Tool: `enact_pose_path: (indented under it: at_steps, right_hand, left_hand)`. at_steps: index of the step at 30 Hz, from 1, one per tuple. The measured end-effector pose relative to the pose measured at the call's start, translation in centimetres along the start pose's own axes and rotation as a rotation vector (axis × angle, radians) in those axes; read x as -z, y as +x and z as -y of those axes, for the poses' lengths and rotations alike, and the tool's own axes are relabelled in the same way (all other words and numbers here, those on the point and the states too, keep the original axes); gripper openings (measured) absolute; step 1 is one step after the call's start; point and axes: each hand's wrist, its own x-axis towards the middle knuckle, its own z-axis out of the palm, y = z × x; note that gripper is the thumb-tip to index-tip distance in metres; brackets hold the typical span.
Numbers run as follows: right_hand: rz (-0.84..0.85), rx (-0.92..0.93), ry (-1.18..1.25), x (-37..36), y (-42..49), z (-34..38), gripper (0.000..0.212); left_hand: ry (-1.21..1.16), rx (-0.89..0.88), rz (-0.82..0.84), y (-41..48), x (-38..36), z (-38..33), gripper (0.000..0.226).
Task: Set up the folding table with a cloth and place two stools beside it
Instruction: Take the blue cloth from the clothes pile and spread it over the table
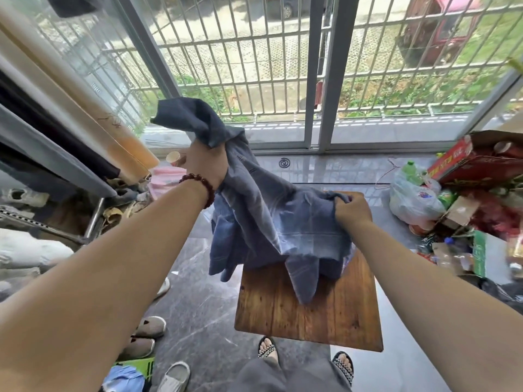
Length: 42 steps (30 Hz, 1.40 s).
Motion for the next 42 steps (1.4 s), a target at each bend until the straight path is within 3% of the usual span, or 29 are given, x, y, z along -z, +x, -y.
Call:
enact_pose_path:
  at_steps: [3,8,12,15,17,19,20,24,26,29,33,37,39,42]
  right_hand:
    - [0.074,0.032,-0.025,0.4,-0.3,1.0,0.019]
    - [0.189,0.213,-0.137,0.4,-2.9,1.4,0.046]
    - [0.380,0.278,-0.019,-1.2,-4.7,1.8,0.056]
    - [0.362,0.368,0.023,-2.2,-5.3,2.4,0.070]
    - [0.309,0.418,0.036,-2.4,-5.3,2.8,0.059]
    - [0.241,0.465,0.053,-2.4,-5.5,3.3,0.022]
    - [0.194,0.471,0.093,-2.2,-5.5,3.5,0.015]
    - [-0.065,0.334,0.289,0.3,-4.2,3.8,0.028]
    - [-0.115,0.338,0.354,1.6,-3.4,4.5,0.031]
    - [-0.156,0.375,0.406,3.4,-2.5,5.7,0.034]
    - [-0.135,0.336,0.317,4.8,-2.2,5.4,0.026]
    - [0.011,0.228,0.086,4.8,-2.4,3.6,0.015]
    - [0.049,0.282,0.021,4.4,-3.0,3.2,0.028]
    - [0.170,0.498,-0.018,3.5,-4.8,3.7,0.071]
  left_hand:
    - [-0.016,0.004,-0.036,-0.1,-0.5,-0.9,0.038]
    - [-0.050,-0.033,-0.097,-0.3,-0.7,-2.8,0.034]
    - [-0.128,-0.032,-0.099,-0.4,-0.9,-3.9,0.033]
    - [-0.215,-0.006,-0.038,-0.7,-0.8,-4.4,0.030]
    - [-0.345,0.015,0.033,-0.9,-0.5,-4.5,0.027]
    - [-0.406,0.015,0.062,-0.9,-0.1,-4.4,0.024]
    - [-0.395,0.002,0.065,-0.9,0.1,-4.2,0.022]
    - [-0.196,-0.109,0.072,-0.5,0.8,-2.5,0.015]
    - [-0.086,-0.155,0.098,-0.5,0.9,-1.3,0.015]
    - [-0.109,-0.108,0.156,-0.7,0.7,-0.4,0.022]
    - [-0.204,-0.029,0.303,-1.3,-0.4,-0.2,0.023]
    - [-0.213,0.002,0.562,-2.4,-0.7,-0.6,0.028]
    - [-0.156,0.032,0.648,-3.1,-0.8,-1.0,0.029]
    - [-0.252,0.117,0.770,-4.2,-1.6,-1.8,0.018]
